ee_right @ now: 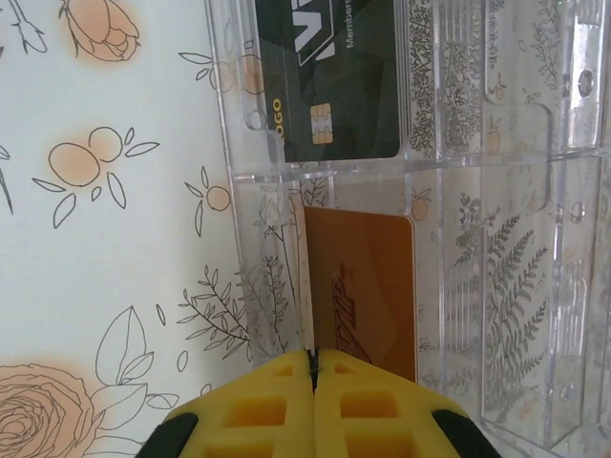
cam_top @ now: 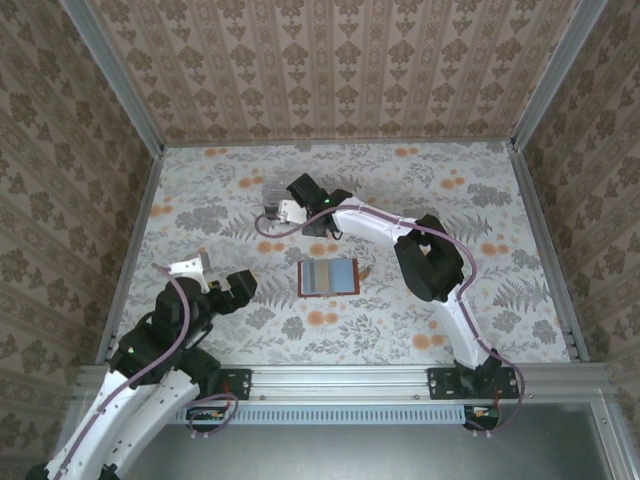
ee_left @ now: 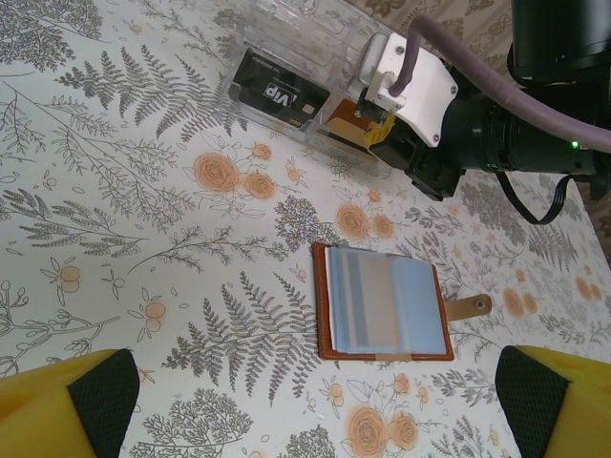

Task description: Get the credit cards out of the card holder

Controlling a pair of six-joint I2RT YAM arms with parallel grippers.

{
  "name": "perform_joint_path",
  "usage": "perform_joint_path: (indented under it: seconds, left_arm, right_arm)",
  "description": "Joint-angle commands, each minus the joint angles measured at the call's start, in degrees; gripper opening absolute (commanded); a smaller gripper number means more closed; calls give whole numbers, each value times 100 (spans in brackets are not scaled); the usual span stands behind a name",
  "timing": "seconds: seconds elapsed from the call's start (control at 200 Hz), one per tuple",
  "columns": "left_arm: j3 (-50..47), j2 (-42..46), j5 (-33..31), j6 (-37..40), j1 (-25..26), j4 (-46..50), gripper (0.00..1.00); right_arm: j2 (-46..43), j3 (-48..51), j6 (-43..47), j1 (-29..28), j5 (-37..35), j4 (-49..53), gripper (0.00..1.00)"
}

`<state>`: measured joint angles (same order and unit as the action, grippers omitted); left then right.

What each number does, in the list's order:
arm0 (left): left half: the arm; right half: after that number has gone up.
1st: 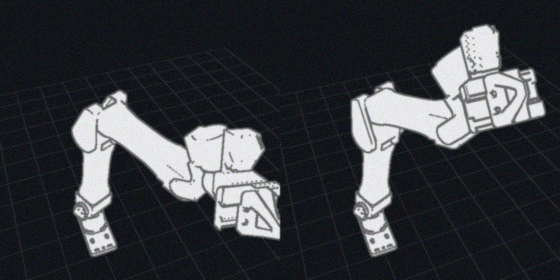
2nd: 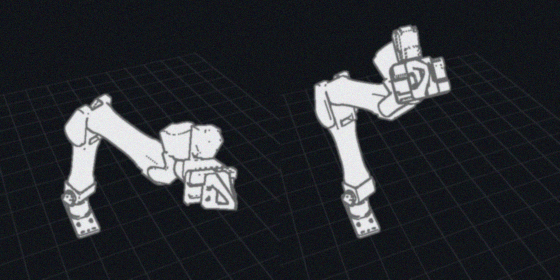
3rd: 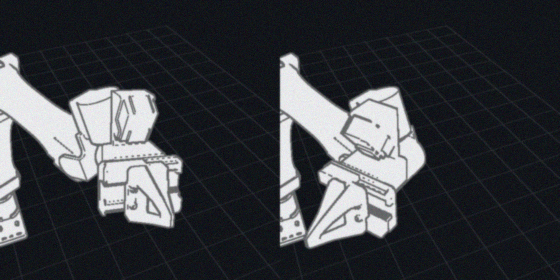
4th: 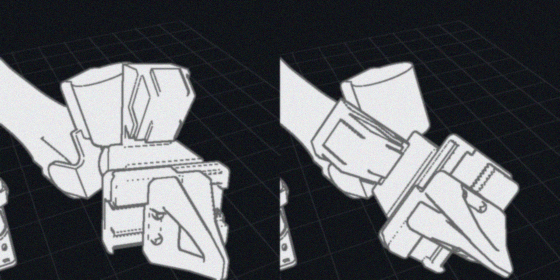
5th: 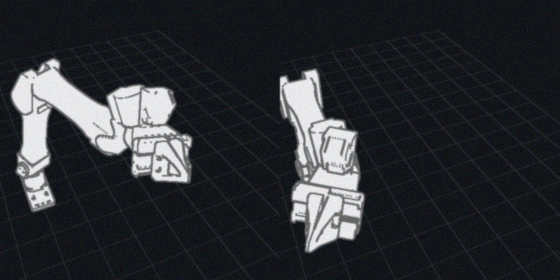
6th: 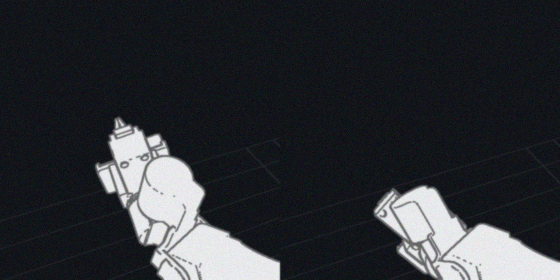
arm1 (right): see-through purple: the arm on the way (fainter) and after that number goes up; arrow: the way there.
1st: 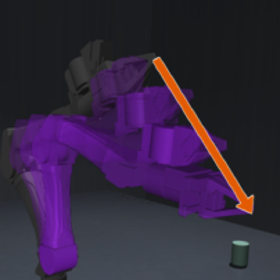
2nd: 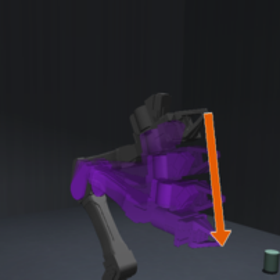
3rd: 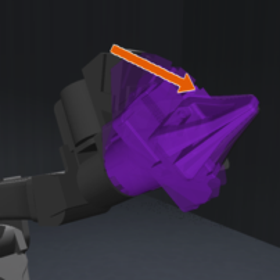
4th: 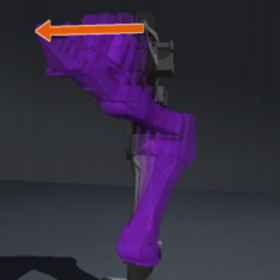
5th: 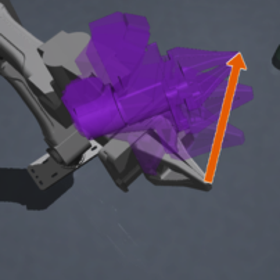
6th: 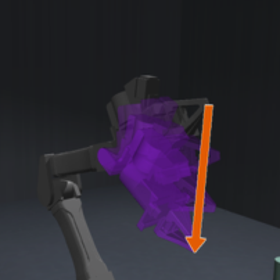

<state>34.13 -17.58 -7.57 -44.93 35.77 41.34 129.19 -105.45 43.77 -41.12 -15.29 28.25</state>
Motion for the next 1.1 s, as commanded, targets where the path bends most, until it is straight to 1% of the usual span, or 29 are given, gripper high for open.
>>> perform_joint_path:
  seconds: [0.0,0.13,0.21,0.43,0.62,0.815,0.94,1.09]
  left_arm:
    - [50,-35,-30,137,-61,2,100]
    - [43,-35,-11,128,-70,-5,100]
    - [40,-35,1,139,-79,-21,100]
    - [27,-35,21,142,-88,-35,100]
    - [10,-35,45,143,-96,-39,100]
    - [2,-35,95,167,-97,-46,100]
    - [-11,-59,141,167,-105,-83,100]
    - [-76,-185,300,155,-105,-206,100]
  right_arm:
    - [63,-169,-66,86,-175,-29,9]
    - [58,-169,-93,122,-283,-86,10]
    - [59,-169,-119,148,-339,-130,16]
    - [63,-177,-156,193,-574,-292,17]
    - [115,-187,-212,220,-768,-412,21]
    - [22,-187,-399,219,-617,-289,21]
    - [-192,-122,-622,219,-539,-263,21]
    - [-759,193,-1285,222,-303,-326,20]
